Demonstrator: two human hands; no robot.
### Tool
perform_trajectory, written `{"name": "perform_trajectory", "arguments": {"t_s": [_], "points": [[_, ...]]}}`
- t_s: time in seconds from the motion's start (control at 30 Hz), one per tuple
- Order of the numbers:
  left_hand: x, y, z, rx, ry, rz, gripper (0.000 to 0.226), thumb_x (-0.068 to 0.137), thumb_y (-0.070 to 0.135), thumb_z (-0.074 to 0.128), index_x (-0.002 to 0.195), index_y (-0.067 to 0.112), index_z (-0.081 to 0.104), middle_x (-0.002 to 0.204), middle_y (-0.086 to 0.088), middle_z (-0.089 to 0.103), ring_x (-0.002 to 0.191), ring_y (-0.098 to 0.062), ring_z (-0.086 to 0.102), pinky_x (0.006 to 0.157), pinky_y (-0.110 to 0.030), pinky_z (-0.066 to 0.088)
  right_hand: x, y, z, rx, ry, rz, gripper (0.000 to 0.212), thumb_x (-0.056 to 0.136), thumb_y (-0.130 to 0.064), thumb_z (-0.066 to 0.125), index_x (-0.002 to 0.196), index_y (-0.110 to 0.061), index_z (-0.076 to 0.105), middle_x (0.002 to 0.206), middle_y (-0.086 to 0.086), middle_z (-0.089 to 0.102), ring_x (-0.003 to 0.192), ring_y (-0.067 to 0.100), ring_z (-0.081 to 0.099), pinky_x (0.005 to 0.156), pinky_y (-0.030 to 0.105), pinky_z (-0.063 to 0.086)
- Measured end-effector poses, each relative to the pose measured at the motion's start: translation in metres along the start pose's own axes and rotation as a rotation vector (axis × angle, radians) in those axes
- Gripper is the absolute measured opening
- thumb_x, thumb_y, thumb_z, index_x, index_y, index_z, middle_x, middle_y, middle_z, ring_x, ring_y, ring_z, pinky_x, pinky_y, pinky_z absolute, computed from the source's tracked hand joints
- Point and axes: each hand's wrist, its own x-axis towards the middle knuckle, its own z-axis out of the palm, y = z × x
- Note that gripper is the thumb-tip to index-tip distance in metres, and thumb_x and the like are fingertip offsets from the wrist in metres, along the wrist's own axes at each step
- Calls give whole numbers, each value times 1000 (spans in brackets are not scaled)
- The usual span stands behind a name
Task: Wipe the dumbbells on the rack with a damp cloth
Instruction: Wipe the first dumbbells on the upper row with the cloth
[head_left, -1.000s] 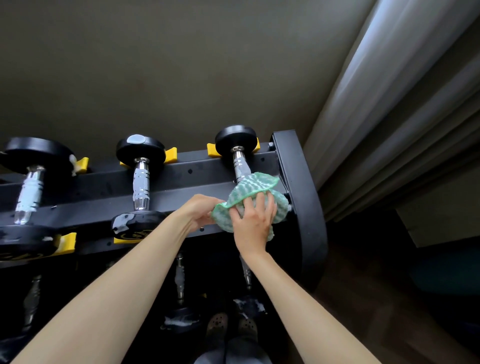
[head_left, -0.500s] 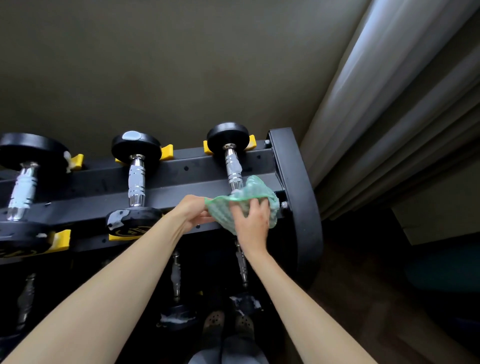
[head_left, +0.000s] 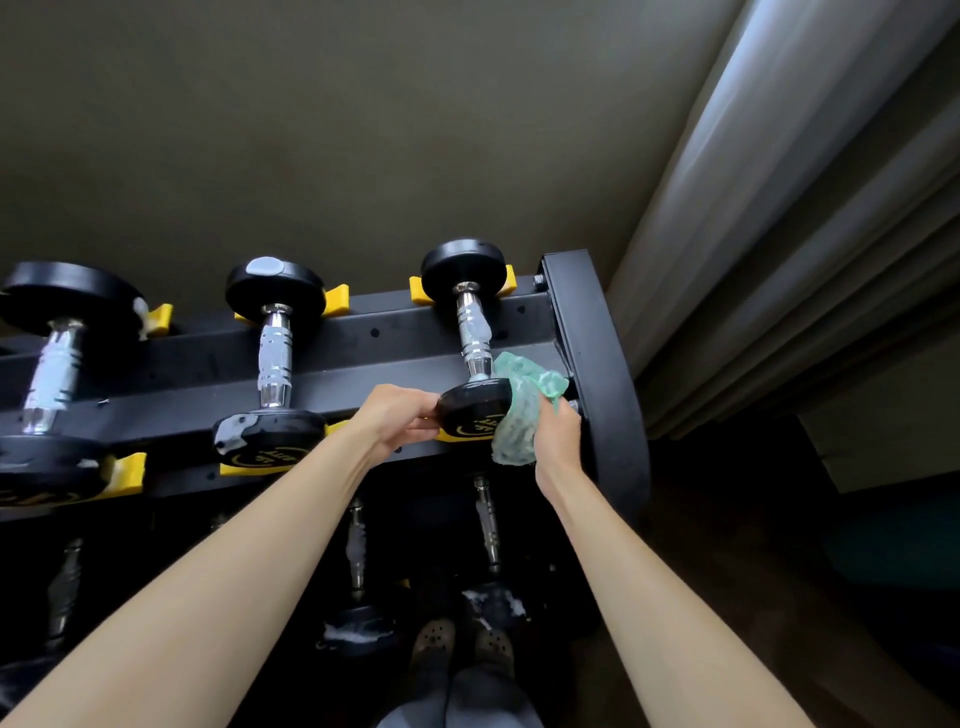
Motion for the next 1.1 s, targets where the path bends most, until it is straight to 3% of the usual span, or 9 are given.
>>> {"name": "perform_trajectory", "arguments": {"t_s": [0.13,0.27,0.4,0.53,0.63,0.73,0.87,0.97,1.1], "points": [[-1,-4,1,-57,20,6,13,89,0,55,81,3,66,83,-7,66,75,-19,63,77,-27,53,-16,8,5,187,3,58,28,101,-20,40,121,-9,56,104,2,62,101,18,59,83,27,49],[0,-4,-1,-64,29,-21,9,88,0,57,90,1,66,63,-1,68,56,-11,64,65,-22,56,-36,4,14,-89,107,-197,17,94,-21,54,85,-8,62,78,4,59,81,21,54,70,28,44],[-2,-3,1,-18,-4,-1,11,89,4,58,89,-3,67,53,3,64,49,-5,60,72,-25,56,-37,13,40,-619,41,-615,17,85,-12,63,94,1,67,126,16,54,133,35,33,112,44,26],[-5,2,5,17,-4,32,20,86,7,64,101,-5,68,84,-11,69,68,-12,66,62,-18,57,-31,19,48,-666,245,-705,26,86,-16,61,97,7,66,123,25,55,123,46,44,104,51,34],[-4,3,6,42,21,36,11,88,5,60,93,-2,68,88,-12,67,76,-18,63,69,-22,56,-30,-6,40,-324,308,-439,35,97,-22,43,98,7,61,99,16,61,95,29,56,79,24,38],[-3,-4,5,-6,37,32,17,91,4,55,103,-2,66,92,-12,66,76,-17,62,67,-19,54,-11,-14,19,-30,128,-11,31,100,-25,38,92,-3,58,85,5,58,70,12,53,54,19,38],[-4,-10,3,-90,32,19,22,93,6,54,112,-1,63,86,-7,64,75,-15,61,58,-14,54,-10,-7,12,115,-33,135,37,100,-31,38,115,-2,56,105,7,63,88,13,60,62,17,46],[-3,-10,2,-95,20,5,24,94,5,52,115,-3,61,80,-4,65,70,-15,63,54,-13,54,-27,-2,17,-93,26,-22,43,100,-34,36,112,0,58,111,11,61,101,19,56,82,24,42],[-2,-11,0,-90,11,-2,23,94,5,52,113,-2,62,56,7,68,49,-3,64,55,-13,54,-49,14,31,-515,24,-602,30,93,-13,54,111,9,61,124,23,55,130,37,39,110,40,30]]}}
